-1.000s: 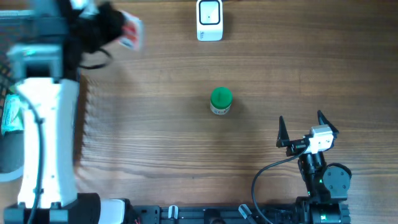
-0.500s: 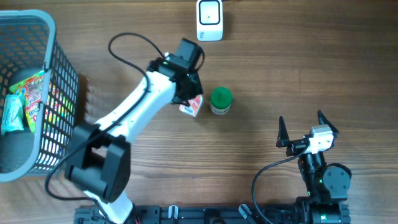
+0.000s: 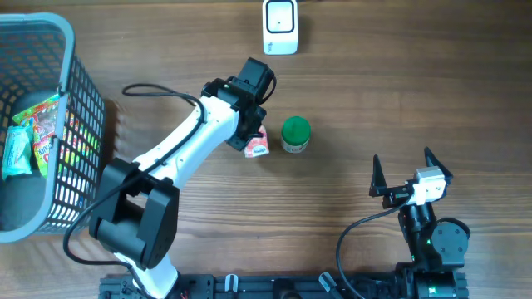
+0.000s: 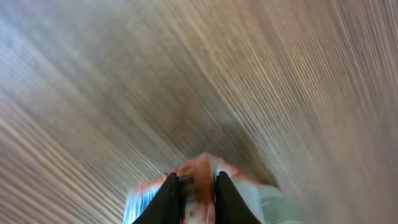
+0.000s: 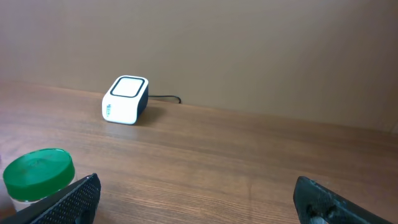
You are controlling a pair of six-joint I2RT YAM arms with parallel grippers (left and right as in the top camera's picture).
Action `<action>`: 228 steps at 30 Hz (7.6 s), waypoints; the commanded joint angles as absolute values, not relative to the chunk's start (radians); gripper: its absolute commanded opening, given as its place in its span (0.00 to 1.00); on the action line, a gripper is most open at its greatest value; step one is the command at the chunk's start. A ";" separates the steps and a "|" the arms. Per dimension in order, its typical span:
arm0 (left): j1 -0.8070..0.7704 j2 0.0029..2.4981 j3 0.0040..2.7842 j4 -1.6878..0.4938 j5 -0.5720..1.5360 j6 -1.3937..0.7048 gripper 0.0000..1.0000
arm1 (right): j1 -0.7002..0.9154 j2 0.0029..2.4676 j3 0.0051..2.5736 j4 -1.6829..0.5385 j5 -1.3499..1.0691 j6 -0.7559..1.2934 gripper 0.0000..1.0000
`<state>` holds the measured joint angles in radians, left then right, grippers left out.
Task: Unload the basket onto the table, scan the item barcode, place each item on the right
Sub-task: 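Carry the box past the scanner and place it beside the jar, then return the left gripper to the basket and grasp the mint-green wipes pack, then carry the wipes pack past the scanner and place it left of the box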
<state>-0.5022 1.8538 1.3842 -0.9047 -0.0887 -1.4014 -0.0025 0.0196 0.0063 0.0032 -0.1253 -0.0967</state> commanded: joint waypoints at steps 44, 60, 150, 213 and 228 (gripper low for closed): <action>-0.480 1.979 1.279 -0.747 -0.171 -1.608 0.04 | 0.001 0.016 0.005 0.006 -0.112 -0.105 1.00; -0.478 1.456 1.504 -0.740 -0.522 -1.211 1.00 | 0.001 0.016 0.005 0.006 -0.112 -0.105 1.00; 0.768 2.012 1.504 -0.588 -0.340 0.194 1.00 | 0.001 0.016 0.005 0.006 -0.112 -0.105 1.00; -0.150 1.669 1.502 -1.083 0.509 0.059 0.04 | 0.001 0.016 0.005 0.006 -0.112 -0.105 1.00; -0.273 1.969 1.406 -1.074 -0.098 -0.528 0.17 | 0.001 0.016 0.005 0.006 -0.112 -0.105 1.00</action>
<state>-0.2687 1.9625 1.4403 -1.1004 -0.0093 -0.3965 -0.0025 0.0196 0.0063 0.0032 -0.1253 -0.0994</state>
